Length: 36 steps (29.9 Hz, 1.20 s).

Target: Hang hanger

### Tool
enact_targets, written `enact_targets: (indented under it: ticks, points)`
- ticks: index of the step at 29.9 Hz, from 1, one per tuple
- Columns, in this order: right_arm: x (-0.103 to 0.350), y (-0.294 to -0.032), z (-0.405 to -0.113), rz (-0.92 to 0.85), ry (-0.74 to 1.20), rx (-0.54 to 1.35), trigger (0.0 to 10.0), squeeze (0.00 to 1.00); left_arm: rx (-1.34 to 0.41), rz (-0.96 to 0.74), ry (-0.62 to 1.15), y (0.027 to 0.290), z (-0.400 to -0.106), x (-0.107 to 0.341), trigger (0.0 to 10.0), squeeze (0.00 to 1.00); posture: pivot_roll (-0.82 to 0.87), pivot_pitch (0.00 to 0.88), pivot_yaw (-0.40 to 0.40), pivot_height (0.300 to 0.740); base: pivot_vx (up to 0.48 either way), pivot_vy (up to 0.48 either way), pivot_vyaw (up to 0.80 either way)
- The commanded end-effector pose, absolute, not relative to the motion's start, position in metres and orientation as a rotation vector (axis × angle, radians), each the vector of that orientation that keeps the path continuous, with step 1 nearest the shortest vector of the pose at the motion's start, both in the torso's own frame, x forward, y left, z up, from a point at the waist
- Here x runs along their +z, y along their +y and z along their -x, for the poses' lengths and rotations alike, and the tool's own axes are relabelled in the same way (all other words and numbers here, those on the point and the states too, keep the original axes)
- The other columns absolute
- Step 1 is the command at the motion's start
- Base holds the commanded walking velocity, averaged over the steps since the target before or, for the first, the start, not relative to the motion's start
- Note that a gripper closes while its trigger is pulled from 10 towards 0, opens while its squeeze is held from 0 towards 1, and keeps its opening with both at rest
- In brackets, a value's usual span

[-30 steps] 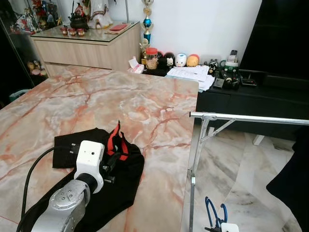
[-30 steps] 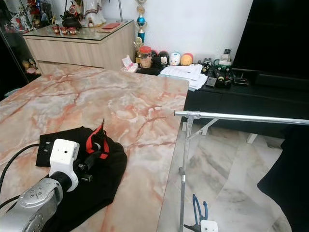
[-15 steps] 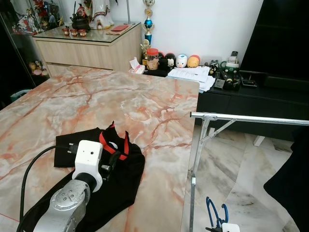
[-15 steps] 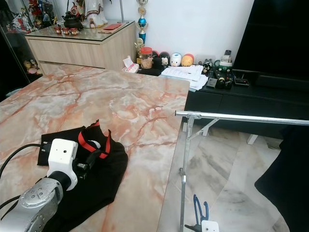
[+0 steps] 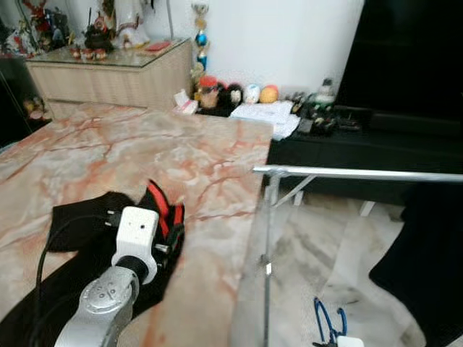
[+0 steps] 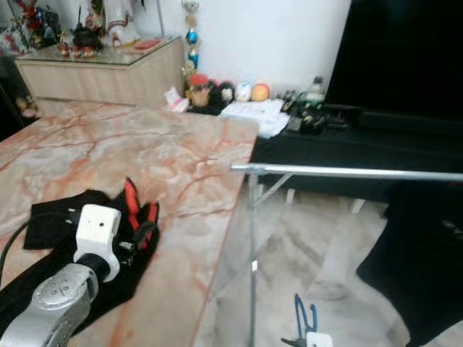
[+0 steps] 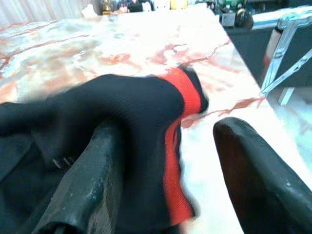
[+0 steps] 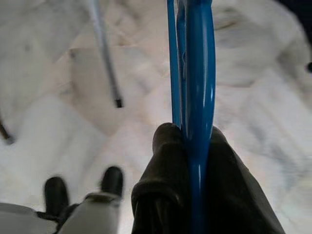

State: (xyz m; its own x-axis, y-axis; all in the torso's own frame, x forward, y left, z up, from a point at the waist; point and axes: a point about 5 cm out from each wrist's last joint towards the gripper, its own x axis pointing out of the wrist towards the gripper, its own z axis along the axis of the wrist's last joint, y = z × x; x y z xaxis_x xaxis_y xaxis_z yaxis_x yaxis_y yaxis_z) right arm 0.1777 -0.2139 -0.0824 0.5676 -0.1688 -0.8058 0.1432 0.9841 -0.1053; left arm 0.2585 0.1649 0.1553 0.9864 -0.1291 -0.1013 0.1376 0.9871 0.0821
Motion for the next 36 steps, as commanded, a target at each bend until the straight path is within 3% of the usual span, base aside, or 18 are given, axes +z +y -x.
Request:
enact_targets:
  ticks: [1,15,21,23,31,36]
  points:
    - [-0.083,-0.209,-0.179,0.012,0.949,-0.180,10.0,0.00,-0.110,-0.105,0.086,0.169,-0.257,0.158,10.0,0.00,0.21,0.000,0.000,0.740,0.000,-0.480,0.00]
    - [-0.083,-0.210,-0.179,0.001,0.944,-0.191,10.0,0.00,-0.093,-0.124,0.074,0.172,-0.257,0.158,10.0,0.00,0.21,0.000,-0.005,0.740,0.000,-0.480,0.00]
    - [-0.082,-0.211,-0.178,-0.005,0.937,-0.200,10.0,0.00,-0.184,-0.229,0.220,0.180,-0.246,0.123,10.0,0.00,0.20,0.000,-0.004,0.740,0.000,0.000,0.00]
    - [-0.082,-0.212,-0.178,-0.005,0.935,-0.204,10.0,0.00,-0.151,-0.211,0.309,0.192,-0.239,0.096,10.0,0.00,0.19,0.000,-0.006,0.740,0.000,0.000,0.00]
    - [-0.081,-0.216,-0.179,0.004,0.925,-0.210,10.0,0.00,-0.121,-0.224,0.475,0.205,-0.231,0.048,10.0,0.00,0.19,0.000,-0.025,0.740,0.000,0.000,0.00]
    - [-0.079,-0.220,-0.181,-0.001,0.909,-0.216,10.0,0.00,-0.086,-0.186,0.635,0.212,-0.214,-0.007,10.0,0.00,0.17,0.000,-0.035,0.740,0.000,0.000,0.00]
